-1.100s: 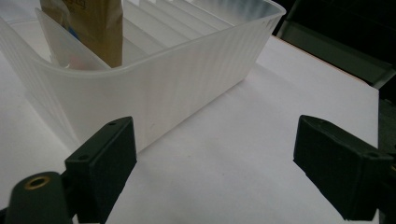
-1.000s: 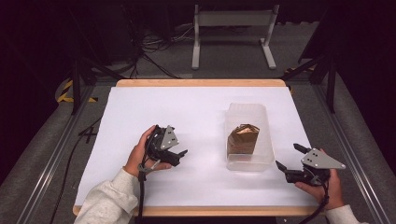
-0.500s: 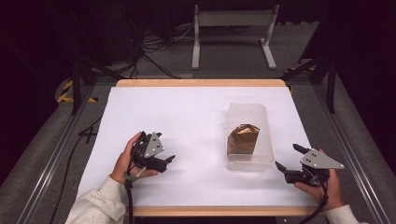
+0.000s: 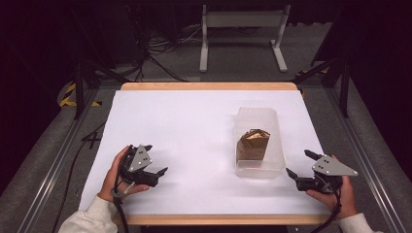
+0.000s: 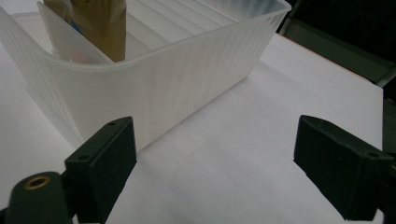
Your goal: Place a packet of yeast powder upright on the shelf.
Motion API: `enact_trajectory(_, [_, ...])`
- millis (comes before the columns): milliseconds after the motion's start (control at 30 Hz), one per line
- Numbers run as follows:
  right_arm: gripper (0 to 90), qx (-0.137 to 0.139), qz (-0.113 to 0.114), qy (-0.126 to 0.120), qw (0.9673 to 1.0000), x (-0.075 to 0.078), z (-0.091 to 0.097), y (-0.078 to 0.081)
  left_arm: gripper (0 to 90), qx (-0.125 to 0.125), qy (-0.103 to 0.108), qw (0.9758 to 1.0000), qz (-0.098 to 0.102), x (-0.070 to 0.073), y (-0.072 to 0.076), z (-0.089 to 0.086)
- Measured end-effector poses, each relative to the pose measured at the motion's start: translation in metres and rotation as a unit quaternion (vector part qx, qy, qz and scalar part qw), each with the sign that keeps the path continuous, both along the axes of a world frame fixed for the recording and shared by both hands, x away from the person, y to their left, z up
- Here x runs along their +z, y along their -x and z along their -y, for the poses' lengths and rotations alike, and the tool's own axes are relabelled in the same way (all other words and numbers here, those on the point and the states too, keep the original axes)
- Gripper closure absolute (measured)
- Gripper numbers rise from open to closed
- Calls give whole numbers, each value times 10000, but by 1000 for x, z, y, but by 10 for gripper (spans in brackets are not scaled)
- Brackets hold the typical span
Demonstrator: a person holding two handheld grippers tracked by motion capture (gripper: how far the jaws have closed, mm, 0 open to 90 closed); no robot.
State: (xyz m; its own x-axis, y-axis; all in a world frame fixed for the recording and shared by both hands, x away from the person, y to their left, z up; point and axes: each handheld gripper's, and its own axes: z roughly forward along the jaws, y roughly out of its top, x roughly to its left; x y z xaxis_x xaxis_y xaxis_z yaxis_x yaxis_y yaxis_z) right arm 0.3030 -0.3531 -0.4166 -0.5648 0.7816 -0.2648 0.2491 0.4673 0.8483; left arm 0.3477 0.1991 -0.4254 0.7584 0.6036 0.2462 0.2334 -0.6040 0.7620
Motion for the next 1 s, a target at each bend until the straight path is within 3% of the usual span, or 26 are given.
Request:
enact_trajectory(333, [137, 2, -2, 4, 10000, 0, 0, 0, 106, 439, 408, 9982, -51, -6, 11, -31])
enact_trajectory(400, [137, 11, 0, 11, 10000, 0, 0, 0, 104, 503, 598, 9969, -52, -6, 14, -38])
enact_trajectory(533, [137, 5, 6, 26, 10000, 0, 0, 0, 100, 644, 993, 9930, -42, -6, 19, -54])
enact_trajectory(567, [137, 6, 6, 29, 10000, 0, 0, 0, 100, 644, 993, 9930, -42, -6, 19, -54])
enact_trajectory(633, [137, 7, 9, 42, 10000, 0, -1, 0, 100, 730, 1304, 9888, -35, -6, 21, -66])
enact_trajectory(733, [137, 16, 9, 45, 10000, 0, -1, 0, 101, 885, 1600, 9831, -54, -8, 22, -75])
enact_trajectory(800, [137, 22, 2, 54, 10000, 0, -1, 0, 100, 909, 1636, 9823, -62, -8, 22, -76])
enact_trajectory(833, [137, 19, 0, 59, 10000, 0, -2, 0, 99, 905, 1822, 9791, -83, -8, 24, -80])
enact_trajectory(900, [137, 16, 1, 58, 10000, 0, -2, 0, 100, 932, 1841, 9784, -81, -8, 23, -81])
enact_trajectory(933, [137, 21, 4, 60, 10000, 0, -2, 0, 100, 978, 1896, 9769, -101, -9, 24, -82])
enact_trajectory(1000, [137, 18, 5, 56, 10000, 0, -2, 0, 100, 989, 1896, 9768, -108, -9, 24, -83])
